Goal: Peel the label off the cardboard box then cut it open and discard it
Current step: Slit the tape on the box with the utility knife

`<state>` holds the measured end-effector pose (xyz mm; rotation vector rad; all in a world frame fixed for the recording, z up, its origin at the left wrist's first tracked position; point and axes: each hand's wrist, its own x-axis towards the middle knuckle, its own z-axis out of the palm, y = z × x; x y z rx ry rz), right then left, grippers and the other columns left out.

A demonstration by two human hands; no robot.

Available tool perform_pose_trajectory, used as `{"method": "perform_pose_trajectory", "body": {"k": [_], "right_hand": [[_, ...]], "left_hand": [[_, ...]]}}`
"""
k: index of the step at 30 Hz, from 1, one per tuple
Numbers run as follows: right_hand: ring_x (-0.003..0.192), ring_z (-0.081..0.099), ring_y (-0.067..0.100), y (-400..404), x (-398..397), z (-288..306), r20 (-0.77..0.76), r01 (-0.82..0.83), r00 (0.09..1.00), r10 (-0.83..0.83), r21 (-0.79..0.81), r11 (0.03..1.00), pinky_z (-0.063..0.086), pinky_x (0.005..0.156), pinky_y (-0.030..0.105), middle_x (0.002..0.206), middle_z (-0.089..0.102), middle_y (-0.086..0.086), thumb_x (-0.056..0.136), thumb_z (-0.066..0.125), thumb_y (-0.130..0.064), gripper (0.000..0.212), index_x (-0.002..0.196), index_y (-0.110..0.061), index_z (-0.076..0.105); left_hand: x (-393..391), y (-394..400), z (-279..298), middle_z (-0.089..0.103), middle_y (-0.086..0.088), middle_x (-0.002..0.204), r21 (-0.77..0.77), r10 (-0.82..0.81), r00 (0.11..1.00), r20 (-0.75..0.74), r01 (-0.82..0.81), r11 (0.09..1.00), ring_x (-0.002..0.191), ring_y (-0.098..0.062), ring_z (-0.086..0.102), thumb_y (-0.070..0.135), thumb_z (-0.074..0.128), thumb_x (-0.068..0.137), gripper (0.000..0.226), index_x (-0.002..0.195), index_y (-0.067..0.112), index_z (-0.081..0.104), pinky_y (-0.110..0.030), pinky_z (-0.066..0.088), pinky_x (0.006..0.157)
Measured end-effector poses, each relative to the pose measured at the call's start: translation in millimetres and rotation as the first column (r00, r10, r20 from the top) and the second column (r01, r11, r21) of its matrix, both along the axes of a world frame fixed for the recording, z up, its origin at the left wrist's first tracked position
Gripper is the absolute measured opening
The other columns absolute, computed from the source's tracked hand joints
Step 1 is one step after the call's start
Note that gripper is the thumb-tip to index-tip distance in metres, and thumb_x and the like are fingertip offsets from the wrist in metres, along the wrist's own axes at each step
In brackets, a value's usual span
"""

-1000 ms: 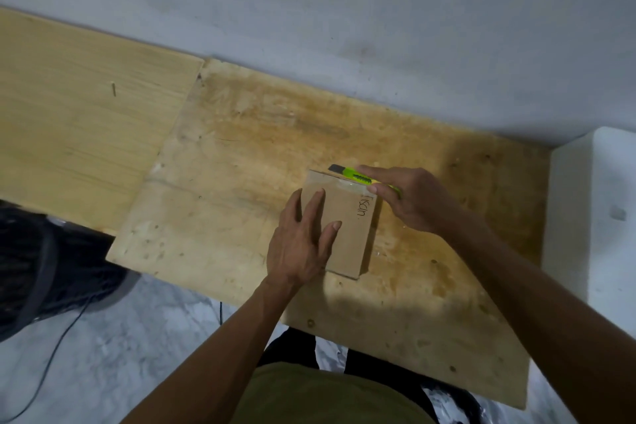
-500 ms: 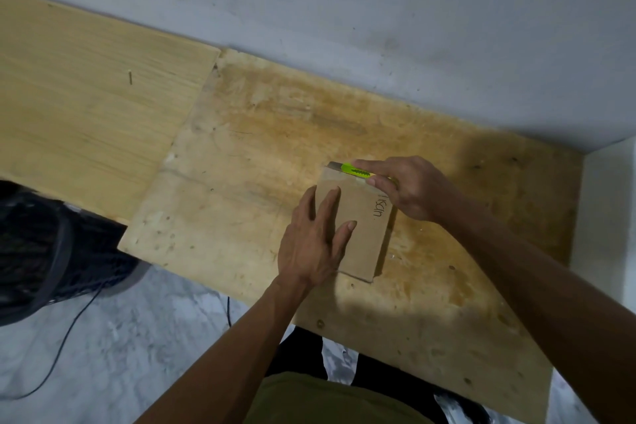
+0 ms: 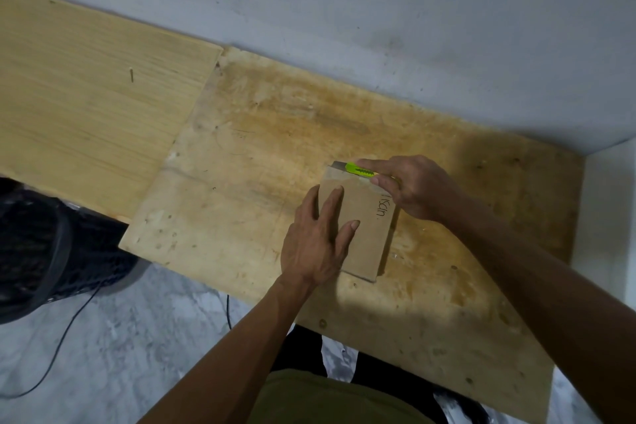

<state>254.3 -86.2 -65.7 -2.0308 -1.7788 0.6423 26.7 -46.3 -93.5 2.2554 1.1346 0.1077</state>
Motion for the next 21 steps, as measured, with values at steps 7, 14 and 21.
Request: {"method": "perform_pose_trajectory", "body": {"k": [7,14,21], "right_hand": [[0.069,0.047,0.019,-10.6,0.8,11.9,0.098,-0.003,0.995,0.004,-0.009,1.0,0.037,0.057,0.031,0.087,0.066,0.008,0.096,0.039,-0.042,0.044,0.137,-0.034,0.053],[0.066,0.055,0.031,-12.9,-0.4,26.2,0.28,-0.057,0.958,0.063,-0.029,0.998,0.043,0.052,0.035,0.084,0.066,0.013,0.097,0.054,-0.029,0.04,0.137,-0.029,0.054],[0.072,0.043,0.02,-23.6,4.8,31.8,0.335,-0.029,0.939,0.077,-0.144,0.989,0.04,0.058,0.032,0.094,0.063,0.007,0.1,0.042,-0.037,0.043,0.143,-0.04,0.041]], "left_hand": [[5.3,-7.9,0.7,0.025,-0.007,0.16,-0.02,-0.011,1.0,0.01,0.011,1.0,0.136,-0.029,0.042,0.063,0.04,0.097,0.064,0.153,0.034,0.026,-0.047,0.054,0.09],[-0.7,0.7,-0.4,0.026,-0.006,0.158,-0.011,-0.012,1.0,0.003,0.012,1.0,0.134,-0.03,0.043,0.063,0.038,0.097,0.064,0.153,0.035,0.024,-0.049,0.056,0.087],[-2.8,2.2,-0.3,0.026,-0.005,0.159,-0.017,0.012,1.0,0.003,-0.012,1.0,0.136,-0.028,0.042,0.063,0.04,0.096,0.064,0.152,0.036,0.025,-0.049,0.055,0.089]]}}
